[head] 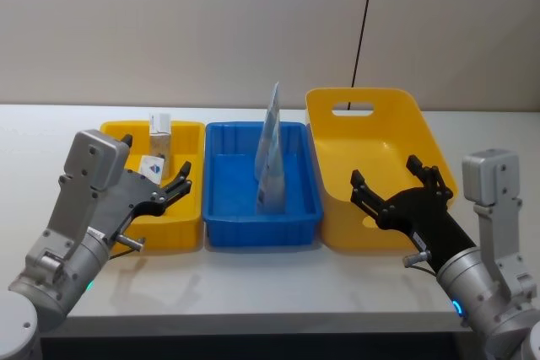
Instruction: Bimanual collaborative sorting of washing and personal care products
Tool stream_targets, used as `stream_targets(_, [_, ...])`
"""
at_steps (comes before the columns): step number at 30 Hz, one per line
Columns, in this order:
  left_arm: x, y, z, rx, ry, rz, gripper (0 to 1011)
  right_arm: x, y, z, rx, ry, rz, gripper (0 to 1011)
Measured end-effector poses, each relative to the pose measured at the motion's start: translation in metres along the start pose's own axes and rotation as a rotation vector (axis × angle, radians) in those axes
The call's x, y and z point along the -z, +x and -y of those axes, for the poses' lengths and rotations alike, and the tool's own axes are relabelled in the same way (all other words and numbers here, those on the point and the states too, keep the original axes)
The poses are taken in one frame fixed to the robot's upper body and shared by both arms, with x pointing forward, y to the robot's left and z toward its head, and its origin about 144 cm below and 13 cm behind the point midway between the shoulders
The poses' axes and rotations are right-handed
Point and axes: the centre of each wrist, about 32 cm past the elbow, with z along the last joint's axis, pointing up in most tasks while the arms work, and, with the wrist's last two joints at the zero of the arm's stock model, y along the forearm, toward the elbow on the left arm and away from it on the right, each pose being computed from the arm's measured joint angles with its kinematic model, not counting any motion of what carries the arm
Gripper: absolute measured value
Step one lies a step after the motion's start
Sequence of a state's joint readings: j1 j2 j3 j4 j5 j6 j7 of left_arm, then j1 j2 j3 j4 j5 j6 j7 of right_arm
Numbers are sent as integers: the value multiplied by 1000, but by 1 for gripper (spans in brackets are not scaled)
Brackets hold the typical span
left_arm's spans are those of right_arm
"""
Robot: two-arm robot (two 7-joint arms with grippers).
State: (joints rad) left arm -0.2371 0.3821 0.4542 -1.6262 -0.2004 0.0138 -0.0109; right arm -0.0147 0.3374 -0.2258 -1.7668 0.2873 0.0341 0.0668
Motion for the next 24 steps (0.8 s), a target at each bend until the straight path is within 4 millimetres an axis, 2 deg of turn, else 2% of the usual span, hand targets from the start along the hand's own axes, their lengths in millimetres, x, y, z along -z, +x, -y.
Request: stream_targets(24, [0, 0, 0, 0, 0, 0, 1001, 0, 0, 0, 0, 0, 0, 1002])
